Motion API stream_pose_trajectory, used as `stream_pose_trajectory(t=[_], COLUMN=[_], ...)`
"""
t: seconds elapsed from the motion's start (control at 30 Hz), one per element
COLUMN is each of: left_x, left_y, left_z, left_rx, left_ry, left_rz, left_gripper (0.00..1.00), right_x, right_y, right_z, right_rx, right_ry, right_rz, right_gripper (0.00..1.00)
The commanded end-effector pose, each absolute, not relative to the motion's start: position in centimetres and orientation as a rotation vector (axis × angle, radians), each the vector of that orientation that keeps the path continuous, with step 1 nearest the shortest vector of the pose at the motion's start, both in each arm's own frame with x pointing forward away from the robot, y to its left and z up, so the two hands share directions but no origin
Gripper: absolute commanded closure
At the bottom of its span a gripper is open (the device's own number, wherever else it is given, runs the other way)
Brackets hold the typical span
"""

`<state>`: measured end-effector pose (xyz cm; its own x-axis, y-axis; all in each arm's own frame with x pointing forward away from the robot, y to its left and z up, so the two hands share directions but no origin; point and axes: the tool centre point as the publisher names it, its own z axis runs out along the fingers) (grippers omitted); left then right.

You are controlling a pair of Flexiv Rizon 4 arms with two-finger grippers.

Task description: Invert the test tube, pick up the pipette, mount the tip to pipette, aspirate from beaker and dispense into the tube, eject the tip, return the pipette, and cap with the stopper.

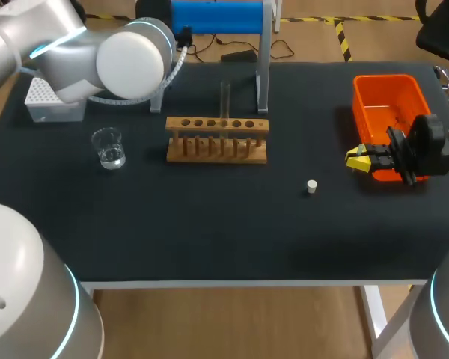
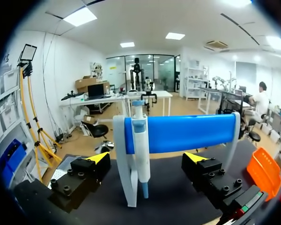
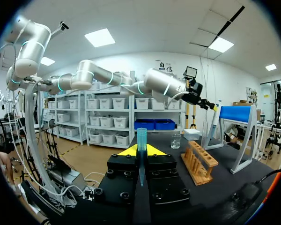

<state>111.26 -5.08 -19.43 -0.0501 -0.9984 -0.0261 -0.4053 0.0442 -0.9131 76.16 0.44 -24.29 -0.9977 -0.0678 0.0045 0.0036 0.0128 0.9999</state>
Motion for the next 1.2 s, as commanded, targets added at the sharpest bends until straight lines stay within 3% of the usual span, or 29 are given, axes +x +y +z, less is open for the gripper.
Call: stream_pose_trajectory(t=[0.03, 1.2], left_x=[113.0, 116.9], left_y=[-5.4, -5.6], left_z=[-20.1, -20.2], left_rx=[-1.459, -1.427], left_ry=[1.572, 1.562], left_rz=[-0.995, -1.016], left_gripper=[0.00, 0.00], right_x=[76.1, 76.1], right_y=[0.4, 0.4], right_z=[-24.3, -24.3], right_rx=[0.069, 0.069], right_ry=[-2.200, -2.200], right_rz=[-2.172, -2.172], right_gripper=[1.00, 1.00])
